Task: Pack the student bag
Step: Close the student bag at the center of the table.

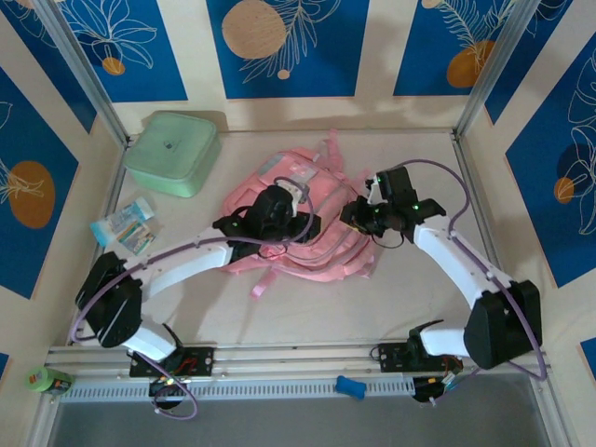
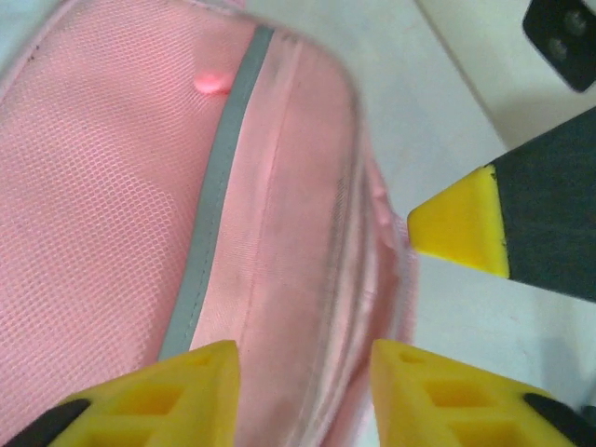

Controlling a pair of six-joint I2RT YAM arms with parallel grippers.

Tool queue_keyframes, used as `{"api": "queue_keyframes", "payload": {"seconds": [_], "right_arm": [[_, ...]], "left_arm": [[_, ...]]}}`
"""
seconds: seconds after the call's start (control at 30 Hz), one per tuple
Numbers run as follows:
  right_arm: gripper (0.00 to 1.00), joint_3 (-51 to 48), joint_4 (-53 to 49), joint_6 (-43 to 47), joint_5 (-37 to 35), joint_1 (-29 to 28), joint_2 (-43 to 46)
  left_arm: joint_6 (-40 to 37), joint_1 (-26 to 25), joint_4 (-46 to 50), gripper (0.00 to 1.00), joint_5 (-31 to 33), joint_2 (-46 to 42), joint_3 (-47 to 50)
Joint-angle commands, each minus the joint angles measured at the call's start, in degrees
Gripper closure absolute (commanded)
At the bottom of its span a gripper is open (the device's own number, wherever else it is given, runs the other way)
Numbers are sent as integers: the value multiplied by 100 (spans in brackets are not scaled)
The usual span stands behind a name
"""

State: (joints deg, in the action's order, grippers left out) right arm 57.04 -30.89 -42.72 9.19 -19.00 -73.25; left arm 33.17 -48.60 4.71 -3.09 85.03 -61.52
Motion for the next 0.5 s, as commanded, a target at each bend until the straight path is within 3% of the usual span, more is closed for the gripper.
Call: {"api": "queue_keyframes", "payload": {"seconds": [0.0,0.1,0.2,0.33,0.47], "right_arm": [[75,-60,-794,334,-411,-153,345],[69,64,-1167,250,-989,-644,486],[57,206,-1431,-127,-1804,-1404,492],[45,244,-1314,-925,-2707,-2572,309],[39,523,-1012,-1246,-3126,-3295,-235]], "left_arm": [[248,31,-544,52,-394,-789,462],[320,185,-631,47,-204,-1310,1039],[476,519,-342,45,-43,-1657,1432],[651,912,-434,43,127,-2097,2070],[842,1330,-620,41,249,-2333,2627]]}}
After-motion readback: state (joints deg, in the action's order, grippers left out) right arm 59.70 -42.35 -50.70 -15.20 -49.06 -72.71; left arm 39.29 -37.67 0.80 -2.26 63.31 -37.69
